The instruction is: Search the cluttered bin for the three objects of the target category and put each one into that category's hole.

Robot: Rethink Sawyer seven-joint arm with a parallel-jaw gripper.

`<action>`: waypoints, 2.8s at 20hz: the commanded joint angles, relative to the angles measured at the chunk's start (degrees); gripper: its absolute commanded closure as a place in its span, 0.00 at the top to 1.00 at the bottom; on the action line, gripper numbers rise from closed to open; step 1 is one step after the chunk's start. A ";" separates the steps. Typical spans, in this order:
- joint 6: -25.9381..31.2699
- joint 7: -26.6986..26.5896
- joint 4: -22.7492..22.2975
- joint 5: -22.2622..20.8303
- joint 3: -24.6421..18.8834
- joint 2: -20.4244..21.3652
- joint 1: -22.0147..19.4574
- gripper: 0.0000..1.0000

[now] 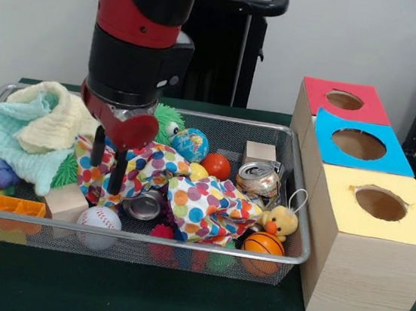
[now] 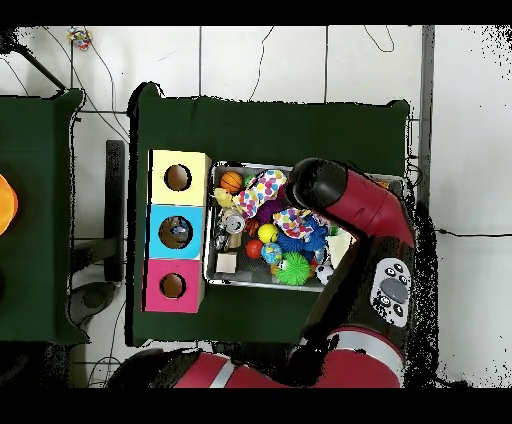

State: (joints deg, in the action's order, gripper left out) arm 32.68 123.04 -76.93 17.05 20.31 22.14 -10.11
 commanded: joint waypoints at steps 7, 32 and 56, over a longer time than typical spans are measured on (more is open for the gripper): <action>-5.32 11.63 -8.89 2.32 -5.38 -5.02 -0.84 1.00; 2.45 14.11 -7.11 4.89 -3.84 -5.50 2.00 1.00; 3.02 2.68 -7.13 -1.89 -3.14 -0.17 -2.51 1.00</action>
State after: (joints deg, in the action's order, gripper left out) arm 31.75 123.04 -80.24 18.40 20.24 19.58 -13.47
